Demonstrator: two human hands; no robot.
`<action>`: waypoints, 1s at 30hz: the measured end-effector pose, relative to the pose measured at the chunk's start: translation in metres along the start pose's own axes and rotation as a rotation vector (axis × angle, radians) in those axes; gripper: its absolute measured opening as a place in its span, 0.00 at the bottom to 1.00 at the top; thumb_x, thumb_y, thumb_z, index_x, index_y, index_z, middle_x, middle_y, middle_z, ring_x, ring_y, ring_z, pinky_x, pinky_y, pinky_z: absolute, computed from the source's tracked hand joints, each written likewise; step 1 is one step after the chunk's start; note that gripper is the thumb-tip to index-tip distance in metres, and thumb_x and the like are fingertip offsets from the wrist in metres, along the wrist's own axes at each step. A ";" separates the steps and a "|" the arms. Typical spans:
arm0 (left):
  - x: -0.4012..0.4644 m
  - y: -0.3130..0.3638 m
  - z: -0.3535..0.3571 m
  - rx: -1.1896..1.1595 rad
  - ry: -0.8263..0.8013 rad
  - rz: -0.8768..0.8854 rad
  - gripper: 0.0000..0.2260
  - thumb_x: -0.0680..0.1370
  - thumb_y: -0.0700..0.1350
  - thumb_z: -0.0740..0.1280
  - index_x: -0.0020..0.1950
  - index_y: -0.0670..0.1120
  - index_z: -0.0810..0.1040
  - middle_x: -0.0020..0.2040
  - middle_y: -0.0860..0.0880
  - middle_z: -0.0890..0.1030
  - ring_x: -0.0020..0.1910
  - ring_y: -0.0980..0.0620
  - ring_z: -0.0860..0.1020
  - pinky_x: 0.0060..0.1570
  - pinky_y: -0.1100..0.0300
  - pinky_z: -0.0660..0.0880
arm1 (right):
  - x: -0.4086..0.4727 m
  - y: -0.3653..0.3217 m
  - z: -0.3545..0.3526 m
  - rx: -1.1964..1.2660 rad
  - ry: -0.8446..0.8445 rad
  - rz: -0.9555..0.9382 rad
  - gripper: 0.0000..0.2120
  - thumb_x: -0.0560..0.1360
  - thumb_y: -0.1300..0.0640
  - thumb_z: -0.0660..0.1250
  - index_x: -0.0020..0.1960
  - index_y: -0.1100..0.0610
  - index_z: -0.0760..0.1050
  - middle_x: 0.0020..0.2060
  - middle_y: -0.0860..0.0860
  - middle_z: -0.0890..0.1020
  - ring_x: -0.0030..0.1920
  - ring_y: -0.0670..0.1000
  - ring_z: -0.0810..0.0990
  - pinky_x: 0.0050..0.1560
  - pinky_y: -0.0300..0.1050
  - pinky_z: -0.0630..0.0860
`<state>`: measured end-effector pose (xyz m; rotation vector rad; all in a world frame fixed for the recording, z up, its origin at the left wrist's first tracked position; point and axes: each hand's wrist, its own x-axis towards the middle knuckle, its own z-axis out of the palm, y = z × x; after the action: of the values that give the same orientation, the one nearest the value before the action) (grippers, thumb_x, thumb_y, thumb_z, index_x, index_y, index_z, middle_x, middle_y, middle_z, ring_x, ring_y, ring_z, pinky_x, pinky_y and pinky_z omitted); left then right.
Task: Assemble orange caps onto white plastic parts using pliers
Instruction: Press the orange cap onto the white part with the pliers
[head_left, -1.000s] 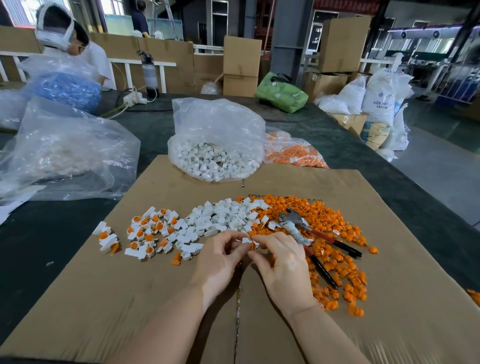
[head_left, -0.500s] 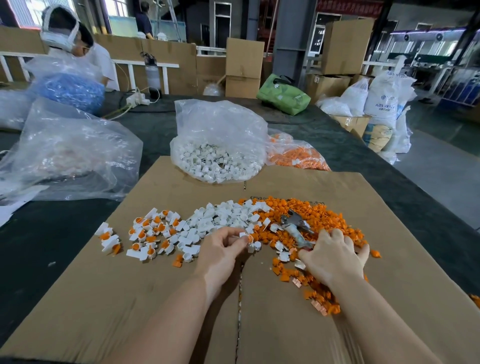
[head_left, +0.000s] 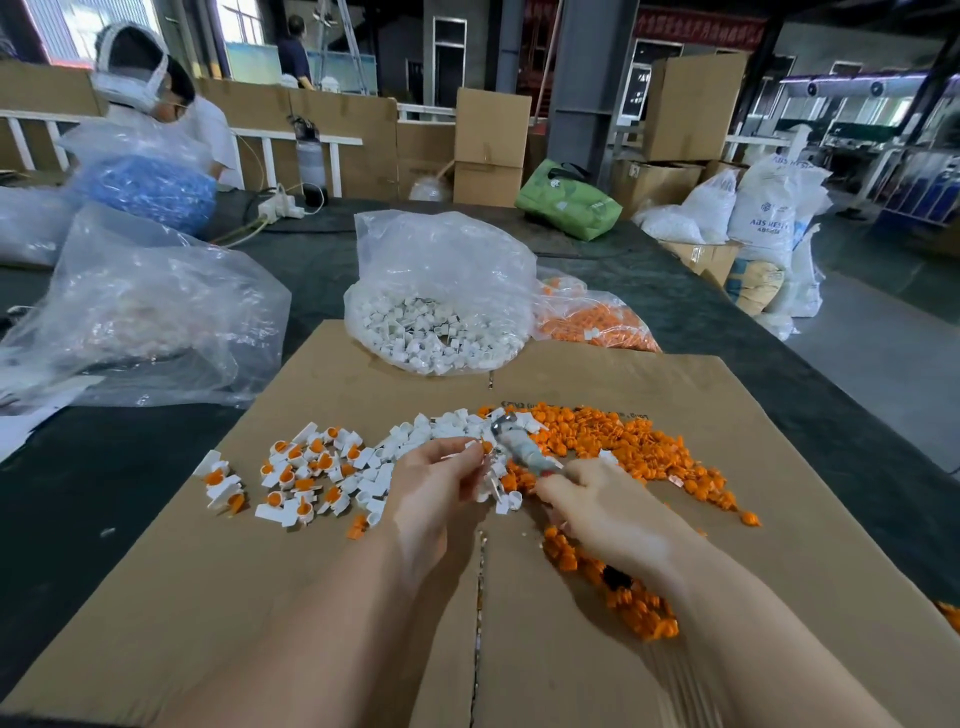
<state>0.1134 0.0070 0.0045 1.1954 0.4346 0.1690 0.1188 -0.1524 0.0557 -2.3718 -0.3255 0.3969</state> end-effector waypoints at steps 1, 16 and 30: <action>0.001 0.001 0.000 0.009 0.018 0.006 0.01 0.76 0.37 0.68 0.47 0.41 0.79 0.35 0.48 0.81 0.28 0.57 0.77 0.31 0.66 0.73 | -0.002 -0.003 0.001 0.066 -0.052 0.015 0.12 0.76 0.51 0.57 0.39 0.59 0.68 0.34 0.55 0.71 0.33 0.53 0.68 0.36 0.46 0.63; 0.002 0.001 0.000 0.065 0.169 0.032 0.01 0.75 0.36 0.69 0.44 0.40 0.79 0.33 0.46 0.79 0.23 0.60 0.75 0.23 0.69 0.71 | -0.011 -0.010 0.001 0.275 -0.254 0.095 0.18 0.77 0.55 0.58 0.29 0.53 0.62 0.18 0.43 0.65 0.19 0.43 0.64 0.24 0.35 0.62; -0.017 0.005 0.013 -0.039 0.177 0.001 0.04 0.76 0.32 0.66 0.49 0.34 0.77 0.31 0.44 0.76 0.20 0.59 0.75 0.20 0.70 0.69 | -0.010 -0.003 0.017 -0.068 -0.030 -0.057 0.14 0.79 0.47 0.56 0.38 0.52 0.64 0.35 0.47 0.69 0.33 0.45 0.68 0.32 0.39 0.61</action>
<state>0.1036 -0.0087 0.0174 1.1469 0.5830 0.2849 0.1026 -0.1438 0.0476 -2.4187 -0.4256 0.4007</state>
